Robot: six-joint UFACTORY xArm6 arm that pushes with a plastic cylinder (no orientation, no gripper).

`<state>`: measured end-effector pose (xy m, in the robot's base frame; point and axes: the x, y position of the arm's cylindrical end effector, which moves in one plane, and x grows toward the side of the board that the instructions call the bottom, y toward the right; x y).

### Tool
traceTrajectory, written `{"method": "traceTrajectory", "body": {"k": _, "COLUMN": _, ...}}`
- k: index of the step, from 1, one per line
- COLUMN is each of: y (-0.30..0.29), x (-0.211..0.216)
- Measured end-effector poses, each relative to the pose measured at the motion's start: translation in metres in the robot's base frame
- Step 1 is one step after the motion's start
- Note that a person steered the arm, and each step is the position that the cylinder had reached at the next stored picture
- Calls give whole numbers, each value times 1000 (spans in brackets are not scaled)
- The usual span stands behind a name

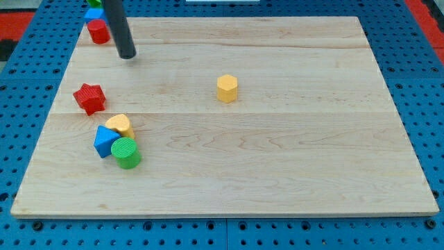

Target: Move the red star left a bit

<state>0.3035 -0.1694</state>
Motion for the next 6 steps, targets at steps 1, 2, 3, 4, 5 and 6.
{"method": "traceTrajectory", "body": {"k": 1, "y": 28, "x": 3}}
{"method": "traceTrajectory", "body": {"k": 2, "y": 52, "x": 8}}
{"method": "traceTrajectory", "body": {"k": 3, "y": 34, "x": 62}}
{"method": "traceTrajectory", "body": {"k": 4, "y": -21, "x": 113}}
{"method": "traceTrajectory", "body": {"k": 5, "y": -72, "x": 131}}
{"method": "traceTrajectory", "body": {"k": 6, "y": -76, "x": 131}}
